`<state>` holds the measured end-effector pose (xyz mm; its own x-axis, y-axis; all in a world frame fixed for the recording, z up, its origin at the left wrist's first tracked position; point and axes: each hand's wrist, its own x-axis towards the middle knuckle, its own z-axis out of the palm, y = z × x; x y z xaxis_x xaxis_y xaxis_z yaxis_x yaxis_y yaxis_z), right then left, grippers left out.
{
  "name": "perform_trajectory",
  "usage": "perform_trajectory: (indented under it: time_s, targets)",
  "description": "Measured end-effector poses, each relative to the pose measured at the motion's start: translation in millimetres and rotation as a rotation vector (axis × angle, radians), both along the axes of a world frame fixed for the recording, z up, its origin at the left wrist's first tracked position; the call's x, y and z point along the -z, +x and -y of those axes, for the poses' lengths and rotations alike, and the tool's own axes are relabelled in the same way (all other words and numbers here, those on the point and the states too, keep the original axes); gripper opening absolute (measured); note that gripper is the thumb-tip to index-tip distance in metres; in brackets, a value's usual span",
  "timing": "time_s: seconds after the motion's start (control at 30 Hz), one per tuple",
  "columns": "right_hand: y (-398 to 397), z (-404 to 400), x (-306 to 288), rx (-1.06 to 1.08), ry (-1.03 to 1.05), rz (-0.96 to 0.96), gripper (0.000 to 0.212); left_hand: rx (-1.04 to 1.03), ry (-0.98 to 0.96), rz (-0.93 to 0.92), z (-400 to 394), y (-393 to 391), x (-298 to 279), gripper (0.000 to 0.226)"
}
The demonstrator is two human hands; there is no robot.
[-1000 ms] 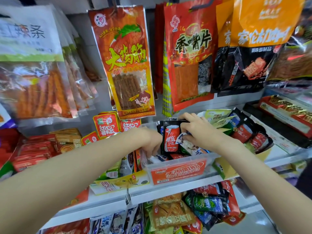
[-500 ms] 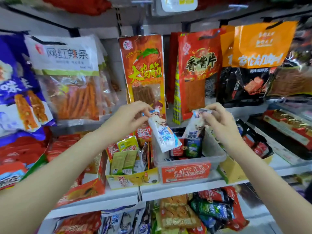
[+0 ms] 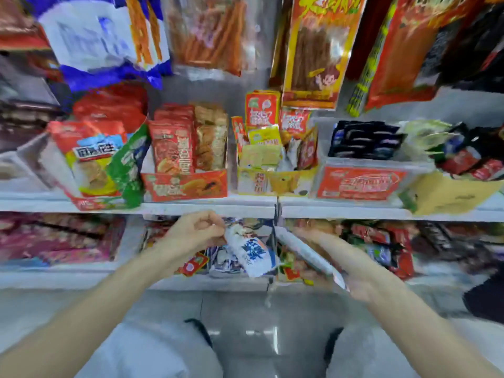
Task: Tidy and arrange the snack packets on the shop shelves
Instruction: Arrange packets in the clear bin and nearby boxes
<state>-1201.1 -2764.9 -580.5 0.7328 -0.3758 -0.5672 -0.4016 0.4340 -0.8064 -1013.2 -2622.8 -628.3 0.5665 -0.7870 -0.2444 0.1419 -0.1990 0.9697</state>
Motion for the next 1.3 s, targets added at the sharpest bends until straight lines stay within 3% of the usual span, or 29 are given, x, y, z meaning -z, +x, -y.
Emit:
perform_trajectory:
  time_s: [0.1, 0.2, 0.27, 0.37, 0.43, 0.5, 0.67, 0.77, 0.83, 0.9, 1.0, 1.07, 1.17, 1.3]
  targets:
    - [4, -9, 55, 0.095, 0.281, 0.072, 0.049, -0.055, 0.027, -0.170, -14, 3, 37, 0.021]
    - [15, -16, 98, 0.275, 0.236, 0.065, 0.037, -0.063, 0.048, -0.218, -17, 10, 69, 0.010]
    - [22, -19, 124, 0.348, 0.050, -0.036, 0.019, 0.050, 0.217, -0.004, -14, 15, 88, 0.012]
    - [26, -16, 154, 0.296, -0.347, -0.233, 0.029, 0.153, 0.419, 0.295, -1, 23, 107, 0.004]
    - [30, -9, 166, 0.171, -0.601, -0.299, 0.025, 0.159, 0.473, 0.471, 11, 34, 117, 0.013]
    - [39, 0, 173, 0.105, -0.766, -0.274, 0.018, 0.137, 0.460, 0.536, 24, 45, 126, 0.024]
    - [87, 24, 190, -0.001, -0.740, -0.269, 0.017, 0.195, 0.479, 0.708, 71, 62, 141, 0.024]
    - [101, 32, 205, -0.217, -0.716, -0.336, 0.042, 0.191, 0.642, 1.082, 81, 57, 159, 0.032]
    - [103, 36, 210, -0.291, -0.787, -0.363, 0.052, 0.216, 0.584, 1.288, 74, 40, 174, 0.037]
    - [101, 42, 212, -0.267, -0.790, -0.355, 0.054, 0.371, 0.489, 1.281, 62, 21, 187, 0.042]
    - [95, 48, 216, -0.242, -0.706, -0.316, 0.056, 0.543, 0.646, 1.073, 48, 19, 206, 0.058]
    - [93, 49, 218, -0.291, -0.703, -0.317, 0.060, 0.578, 0.676, 1.044, 50, 18, 203, 0.061]
    - [100, 45, 220, -0.483, -0.855, -0.422, 0.070, 0.658, 0.689, 1.074, 54, 11, 194, 0.060]
    - [113, 35, 216, -0.661, -1.053, -0.523, 0.066, 0.806, 0.651, 1.052, 44, 22, 184, 0.062]
